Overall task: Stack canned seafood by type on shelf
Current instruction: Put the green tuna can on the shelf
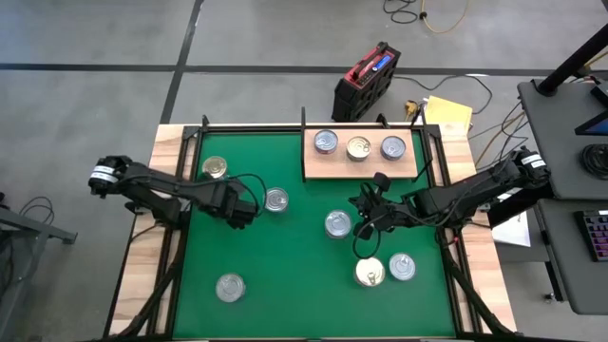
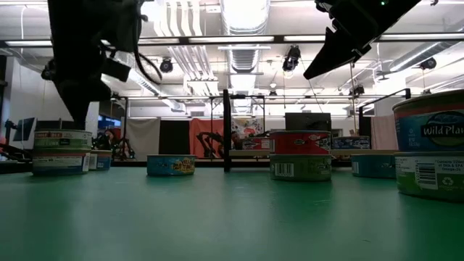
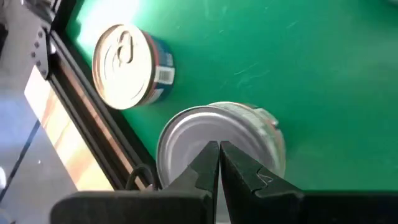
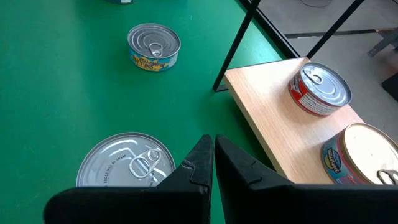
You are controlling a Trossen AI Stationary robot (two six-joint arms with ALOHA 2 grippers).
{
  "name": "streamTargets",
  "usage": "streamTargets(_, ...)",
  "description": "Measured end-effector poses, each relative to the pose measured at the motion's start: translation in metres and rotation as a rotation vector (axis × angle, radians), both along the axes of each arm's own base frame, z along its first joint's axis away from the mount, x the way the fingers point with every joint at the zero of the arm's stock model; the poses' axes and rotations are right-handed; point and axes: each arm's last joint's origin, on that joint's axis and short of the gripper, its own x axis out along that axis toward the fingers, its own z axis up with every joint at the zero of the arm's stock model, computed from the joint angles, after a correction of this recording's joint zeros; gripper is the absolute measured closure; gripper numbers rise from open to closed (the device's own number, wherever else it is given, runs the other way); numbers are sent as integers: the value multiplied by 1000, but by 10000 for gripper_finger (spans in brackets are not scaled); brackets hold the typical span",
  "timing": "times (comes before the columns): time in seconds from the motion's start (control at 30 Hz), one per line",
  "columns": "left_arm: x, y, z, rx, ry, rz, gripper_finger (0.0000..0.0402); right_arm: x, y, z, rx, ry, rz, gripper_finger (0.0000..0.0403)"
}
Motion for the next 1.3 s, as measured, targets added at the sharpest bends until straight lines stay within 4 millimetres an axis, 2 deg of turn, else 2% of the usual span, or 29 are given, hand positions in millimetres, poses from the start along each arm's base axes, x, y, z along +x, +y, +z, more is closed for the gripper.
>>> streamTargets(0.4, -1, -3, -14, -63, -38, 53, 401, -1, 0, -1, -2, 9, 0, 394)
streamTargets(1.03, 9, -19, -14, -103, -168, 24, 402, -4, -1, -10, 2, 33, -11, 394)
streamTargets(1.3, 18, -33, -5, -169, -228, -26, 402, -5, -1, -11, 7, 33, -17, 394)
